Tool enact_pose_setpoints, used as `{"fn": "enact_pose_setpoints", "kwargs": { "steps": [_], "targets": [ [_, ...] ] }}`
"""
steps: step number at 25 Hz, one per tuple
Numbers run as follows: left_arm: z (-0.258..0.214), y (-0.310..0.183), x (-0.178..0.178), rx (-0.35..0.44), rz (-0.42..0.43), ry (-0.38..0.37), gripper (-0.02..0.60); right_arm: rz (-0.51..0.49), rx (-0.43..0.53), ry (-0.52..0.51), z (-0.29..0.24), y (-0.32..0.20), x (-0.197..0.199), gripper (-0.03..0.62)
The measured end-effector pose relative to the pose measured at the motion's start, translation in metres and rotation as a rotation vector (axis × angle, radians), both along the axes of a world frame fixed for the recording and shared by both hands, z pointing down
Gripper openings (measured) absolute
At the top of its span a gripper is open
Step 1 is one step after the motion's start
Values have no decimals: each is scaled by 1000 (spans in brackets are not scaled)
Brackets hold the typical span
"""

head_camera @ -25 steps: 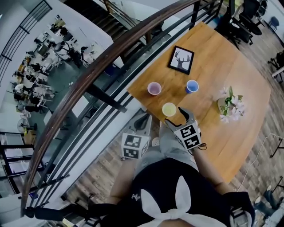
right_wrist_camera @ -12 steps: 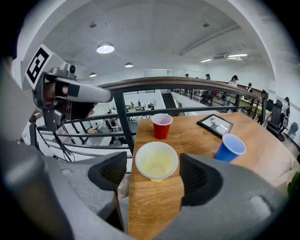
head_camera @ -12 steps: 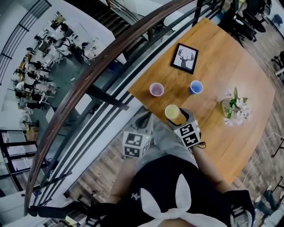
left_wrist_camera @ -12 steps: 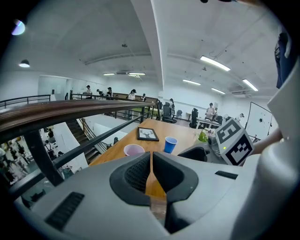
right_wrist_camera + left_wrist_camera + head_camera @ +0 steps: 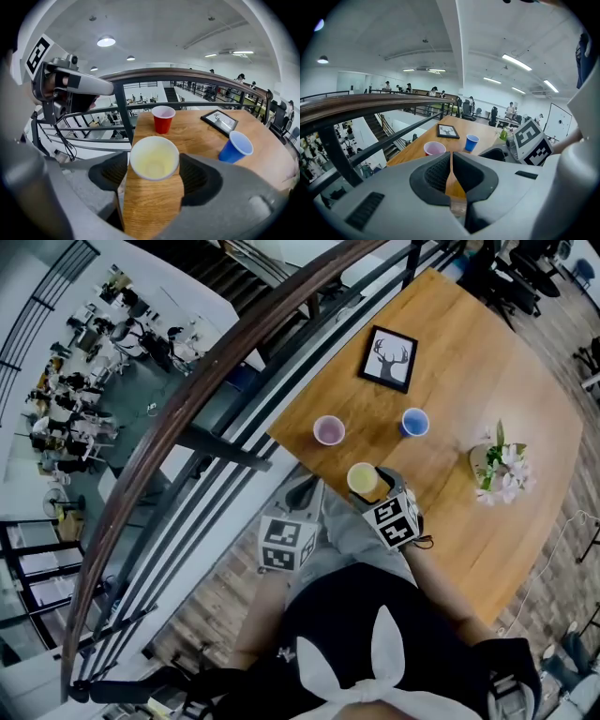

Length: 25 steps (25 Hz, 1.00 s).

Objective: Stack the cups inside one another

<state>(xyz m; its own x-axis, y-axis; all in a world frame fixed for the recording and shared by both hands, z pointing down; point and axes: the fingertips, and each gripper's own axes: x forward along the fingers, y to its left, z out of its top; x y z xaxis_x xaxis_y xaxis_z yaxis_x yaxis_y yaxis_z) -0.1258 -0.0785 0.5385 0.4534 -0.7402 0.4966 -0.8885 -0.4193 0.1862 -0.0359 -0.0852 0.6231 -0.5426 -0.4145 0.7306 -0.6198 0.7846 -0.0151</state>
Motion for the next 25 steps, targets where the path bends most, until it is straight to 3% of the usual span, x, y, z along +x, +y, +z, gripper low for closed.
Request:
{"fn": "enact_pose_setpoints", "kwargs": {
  "steps": [12, 25],
  "targets": [
    [1, -11, 3, -6, 6, 3, 32, -23, 28, 10, -15, -8, 3, 319],
    [-18, -18, -6, 39, -13, 2, 32, 45, 171, -100, -107, -42, 18, 319]
  ]
}}
